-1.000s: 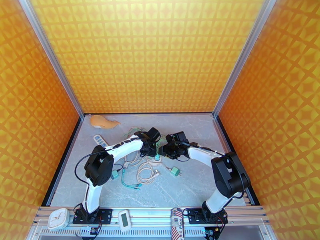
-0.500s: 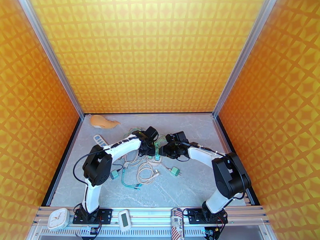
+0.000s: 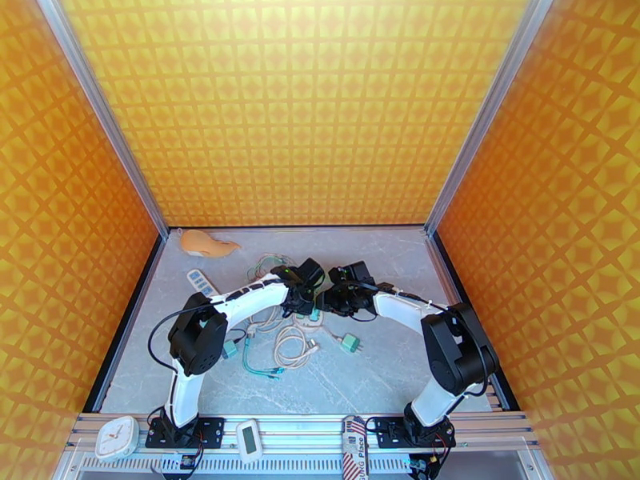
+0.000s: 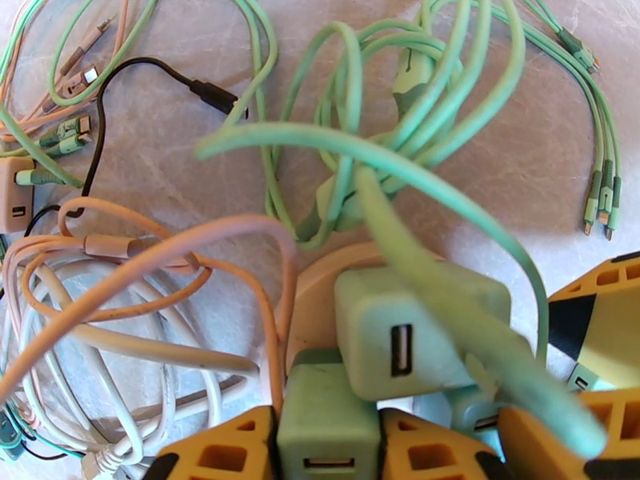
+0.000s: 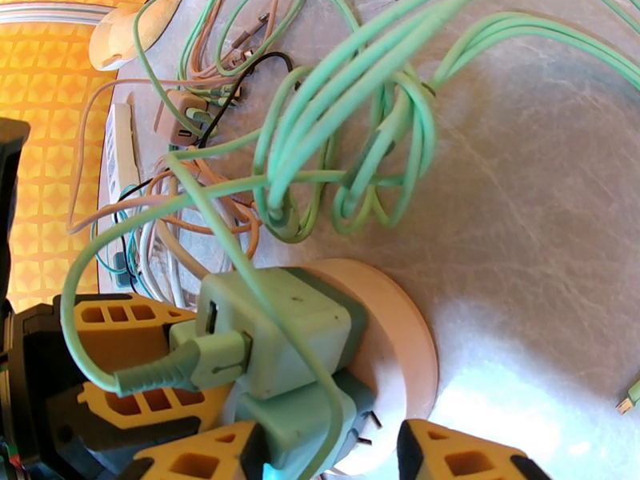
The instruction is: Pull the plug off the socket
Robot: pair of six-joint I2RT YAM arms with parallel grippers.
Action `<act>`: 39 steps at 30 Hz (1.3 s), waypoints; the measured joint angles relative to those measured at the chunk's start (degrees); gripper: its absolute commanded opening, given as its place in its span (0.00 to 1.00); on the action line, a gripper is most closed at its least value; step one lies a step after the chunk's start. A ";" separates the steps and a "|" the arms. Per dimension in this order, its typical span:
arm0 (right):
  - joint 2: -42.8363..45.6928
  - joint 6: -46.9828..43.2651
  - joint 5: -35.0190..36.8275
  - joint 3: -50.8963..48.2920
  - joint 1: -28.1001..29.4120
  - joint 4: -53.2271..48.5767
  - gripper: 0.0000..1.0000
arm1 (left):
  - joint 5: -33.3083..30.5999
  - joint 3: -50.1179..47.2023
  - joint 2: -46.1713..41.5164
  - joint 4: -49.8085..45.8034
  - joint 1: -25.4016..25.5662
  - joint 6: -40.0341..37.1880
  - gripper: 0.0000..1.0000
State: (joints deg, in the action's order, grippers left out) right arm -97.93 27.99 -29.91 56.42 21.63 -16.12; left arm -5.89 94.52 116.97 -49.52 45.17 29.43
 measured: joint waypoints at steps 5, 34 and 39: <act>-0.09 -0.02 0.20 0.15 0.37 -0.09 0.48 | 2.03 0.52 0.02 -1.51 -1.49 0.44 0.19; -0.33 -0.42 1.42 0.42 1.14 0.07 0.47 | -0.61 9.86 5.27 -11.56 -0.33 1.36 0.12; -0.28 -0.39 1.66 0.35 1.36 0.20 0.47 | 3.39 6.99 3.48 -9.07 -2.73 2.05 0.12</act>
State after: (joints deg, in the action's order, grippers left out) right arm -98.21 27.59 -28.25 56.77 22.98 -15.92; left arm -2.50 101.51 120.44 -58.59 42.44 31.48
